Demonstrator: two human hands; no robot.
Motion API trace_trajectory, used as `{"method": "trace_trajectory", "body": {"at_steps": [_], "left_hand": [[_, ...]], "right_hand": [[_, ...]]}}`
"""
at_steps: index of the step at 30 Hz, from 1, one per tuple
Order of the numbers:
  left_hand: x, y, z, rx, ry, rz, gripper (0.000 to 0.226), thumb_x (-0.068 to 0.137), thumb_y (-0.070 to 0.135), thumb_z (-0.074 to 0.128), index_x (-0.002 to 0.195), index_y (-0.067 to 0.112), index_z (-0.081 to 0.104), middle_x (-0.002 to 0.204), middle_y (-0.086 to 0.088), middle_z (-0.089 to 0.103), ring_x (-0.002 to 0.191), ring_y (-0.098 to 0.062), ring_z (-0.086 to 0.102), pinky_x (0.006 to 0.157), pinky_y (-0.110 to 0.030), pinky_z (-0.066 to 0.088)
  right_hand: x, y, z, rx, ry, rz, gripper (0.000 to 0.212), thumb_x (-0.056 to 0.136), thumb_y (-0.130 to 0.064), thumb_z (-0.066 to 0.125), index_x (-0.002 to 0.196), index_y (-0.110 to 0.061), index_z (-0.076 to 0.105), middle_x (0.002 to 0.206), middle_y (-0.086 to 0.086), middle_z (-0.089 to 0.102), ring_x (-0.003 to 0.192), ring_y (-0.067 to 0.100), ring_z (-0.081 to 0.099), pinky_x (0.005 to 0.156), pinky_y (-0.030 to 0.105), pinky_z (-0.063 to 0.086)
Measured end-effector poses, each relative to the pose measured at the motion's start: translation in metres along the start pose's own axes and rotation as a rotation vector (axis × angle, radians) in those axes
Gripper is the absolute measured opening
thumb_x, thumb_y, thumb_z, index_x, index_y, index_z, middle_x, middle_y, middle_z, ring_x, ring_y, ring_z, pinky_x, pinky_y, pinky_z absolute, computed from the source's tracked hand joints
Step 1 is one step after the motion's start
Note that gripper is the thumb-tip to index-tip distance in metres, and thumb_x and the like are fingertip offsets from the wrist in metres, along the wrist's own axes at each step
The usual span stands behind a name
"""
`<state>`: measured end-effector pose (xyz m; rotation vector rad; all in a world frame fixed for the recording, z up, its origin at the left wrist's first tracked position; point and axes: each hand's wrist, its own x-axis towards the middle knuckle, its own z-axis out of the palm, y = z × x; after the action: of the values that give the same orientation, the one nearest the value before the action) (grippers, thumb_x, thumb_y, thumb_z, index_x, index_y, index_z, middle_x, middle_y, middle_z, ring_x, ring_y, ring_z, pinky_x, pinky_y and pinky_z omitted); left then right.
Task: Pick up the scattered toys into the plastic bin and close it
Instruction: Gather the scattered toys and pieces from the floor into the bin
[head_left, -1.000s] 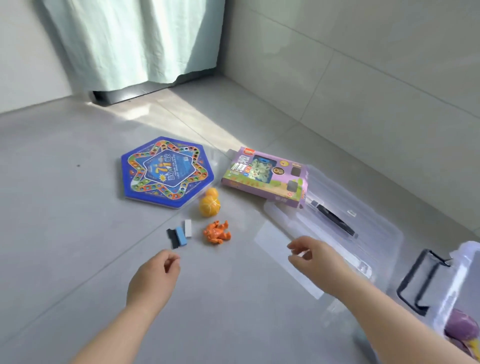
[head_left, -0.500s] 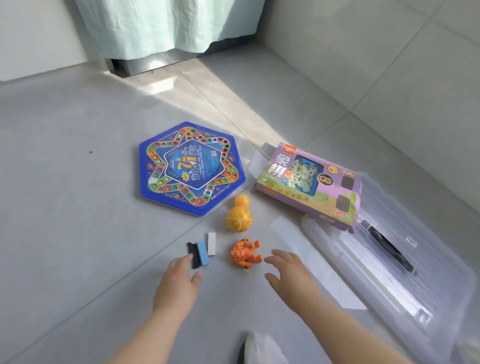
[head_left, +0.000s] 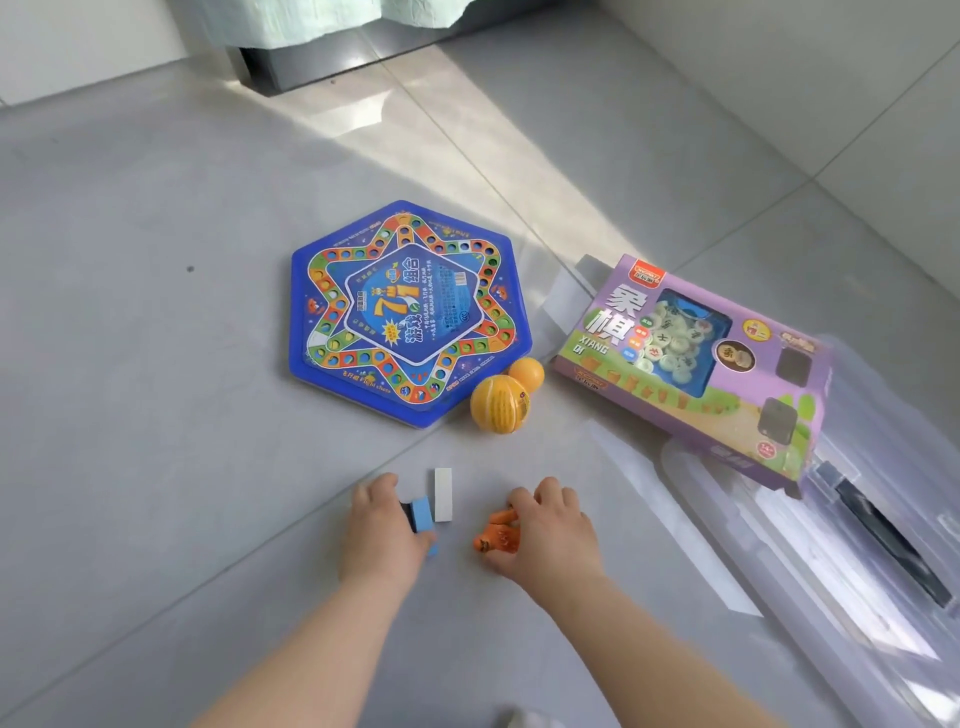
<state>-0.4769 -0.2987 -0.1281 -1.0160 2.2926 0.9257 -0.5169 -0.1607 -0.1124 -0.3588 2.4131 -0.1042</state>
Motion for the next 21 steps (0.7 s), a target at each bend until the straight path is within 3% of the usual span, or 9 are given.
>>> {"method": "trace_trajectory", "body": {"at_steps": [5,7,9,11,13,15,17,18,21], "left_hand": [[-0.001,0.007,0.004,0.002,-0.035,0.004,0.061,0.079,0.003,0.062,0.133,0.009,0.034,0.135,-0.013,0.035,0.121,-0.029,0.045,0.099,-0.033,0.037],[-0.007,0.005,0.013,0.012,-0.017,0.054,0.054,0.081,-0.002,0.055,0.131,0.008,0.036,0.13,-0.013,0.037,0.117,-0.03,0.047,0.096,-0.034,0.038],[-0.011,-0.002,0.019,-0.022,0.029,0.086,0.051,0.081,-0.005,0.052,0.129,0.006,0.039,0.127,-0.015,0.041,0.116,-0.031,0.047,0.095,-0.033,0.038],[-0.012,-0.008,0.02,-0.066,0.039,0.118,0.05,0.08,-0.009,0.05,0.128,0.004,0.041,0.127,-0.017,0.044,0.117,-0.031,0.047,0.096,-0.032,0.037],[-0.01,-0.012,0.016,-0.137,0.002,0.113,0.049,0.082,-0.007,0.048,0.128,0.004,0.041,0.125,-0.015,0.049,0.113,-0.03,0.049,0.094,-0.032,0.038],[-0.006,-0.011,0.011,-0.251,-0.026,0.078,0.041,0.085,-0.003,0.046,0.125,0.008,0.044,0.106,-0.013,0.057,0.091,-0.028,0.052,0.079,-0.031,0.042],[-0.001,-0.01,0.009,-0.328,0.004,0.04,0.029,0.09,0.002,0.042,0.116,0.012,0.045,0.081,-0.011,0.052,0.072,-0.028,0.045,0.067,-0.029,0.037],[0.002,-0.01,0.008,-0.351,0.028,0.02,0.024,0.091,0.004,0.039,0.112,0.014,0.044,0.075,-0.012,0.05,0.068,-0.028,0.043,0.066,-0.031,0.037],[0.007,-0.003,0.006,-0.393,0.066,0.015,0.017,0.093,0.005,0.033,0.105,0.015,0.039,0.083,-0.021,0.051,0.073,-0.032,0.047,0.068,-0.04,0.042]], "right_hand": [[-0.007,-0.004,0.006,-0.121,-0.043,-0.02,0.05,0.084,-0.038,0.055,0.123,-0.013,0.038,0.126,0.006,0.039,0.12,0.025,0.038,0.093,0.032,0.036],[-0.01,-0.001,0.007,-0.036,-0.072,-0.025,0.036,0.083,-0.036,0.056,0.112,-0.019,0.041,0.113,0.002,0.046,0.114,0.023,0.048,0.085,0.031,0.041],[-0.012,0.008,0.007,0.244,-0.098,0.015,0.027,0.08,-0.027,0.059,0.1,-0.024,0.042,0.096,-0.006,0.055,0.093,0.016,0.06,0.077,0.028,0.049],[-0.016,0.016,0.002,0.622,-0.09,0.091,0.022,0.074,-0.013,0.062,0.091,-0.02,0.051,0.07,-0.015,0.066,0.058,0.005,0.06,0.067,0.025,0.056],[-0.017,0.021,-0.008,0.948,0.014,0.162,0.017,0.07,-0.001,0.064,0.081,-0.011,0.055,0.046,-0.015,0.063,0.033,0.003,0.048,0.041,0.02,0.048],[-0.015,0.024,-0.023,1.124,0.166,0.196,0.017,0.07,0.001,0.068,0.079,-0.007,0.056,0.039,-0.008,0.06,0.027,0.009,0.041,0.034,0.015,0.037],[-0.005,0.026,-0.039,1.137,0.322,0.127,0.019,0.069,-0.006,0.073,0.076,-0.01,0.056,0.049,-0.006,0.062,0.041,0.012,0.048,0.044,0.018,0.041],[0.003,0.026,-0.046,1.027,0.372,0.083,0.02,0.068,-0.012,0.076,0.077,-0.012,0.058,0.067,-0.006,0.064,0.062,0.011,0.053,0.059,0.021,0.043],[0.029,0.022,-0.059,0.534,0.375,-0.005,0.034,0.069,-0.032,0.077,0.095,-0.016,0.064,0.122,-0.005,0.043,0.122,0.012,0.027,0.096,0.025,0.029]]}}
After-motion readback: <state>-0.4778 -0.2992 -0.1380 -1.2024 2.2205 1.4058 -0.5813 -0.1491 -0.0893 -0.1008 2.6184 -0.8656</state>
